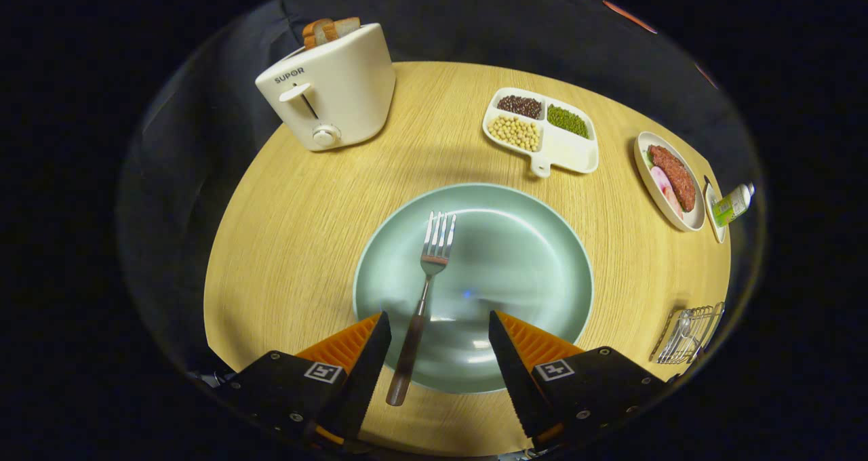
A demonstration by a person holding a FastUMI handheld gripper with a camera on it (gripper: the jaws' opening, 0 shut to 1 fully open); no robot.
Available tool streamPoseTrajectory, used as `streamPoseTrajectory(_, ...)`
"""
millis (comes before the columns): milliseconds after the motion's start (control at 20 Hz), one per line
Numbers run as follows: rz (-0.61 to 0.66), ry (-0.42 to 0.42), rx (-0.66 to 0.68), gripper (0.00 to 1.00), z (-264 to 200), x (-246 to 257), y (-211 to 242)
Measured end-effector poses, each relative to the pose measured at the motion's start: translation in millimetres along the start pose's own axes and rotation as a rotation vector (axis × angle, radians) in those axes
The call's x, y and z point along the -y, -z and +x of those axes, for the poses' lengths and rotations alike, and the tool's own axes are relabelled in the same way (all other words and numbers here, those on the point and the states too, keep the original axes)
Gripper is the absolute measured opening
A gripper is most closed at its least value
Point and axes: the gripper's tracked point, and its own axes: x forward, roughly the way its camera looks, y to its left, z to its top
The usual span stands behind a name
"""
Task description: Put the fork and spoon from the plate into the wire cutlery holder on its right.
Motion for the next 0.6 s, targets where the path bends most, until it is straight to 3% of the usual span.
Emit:
streamPoseTrajectory(150,0.002,-0.001,-0.061,0.77,12,-2,4)
streamPoseTrajectory(250,0.011,-0.002,-0.085,0.64,19,-4,5)
streamPoseTrajectory(400,0.022,0.027,-0.104,0.29,25,0,7)
streamPoseTrajectory(500,0.033,0.011,-0.098,0.12,26,-3,5)
streamPoseTrajectory(600,0.062,-0.014,-0.089,0.07,23,-3,4)
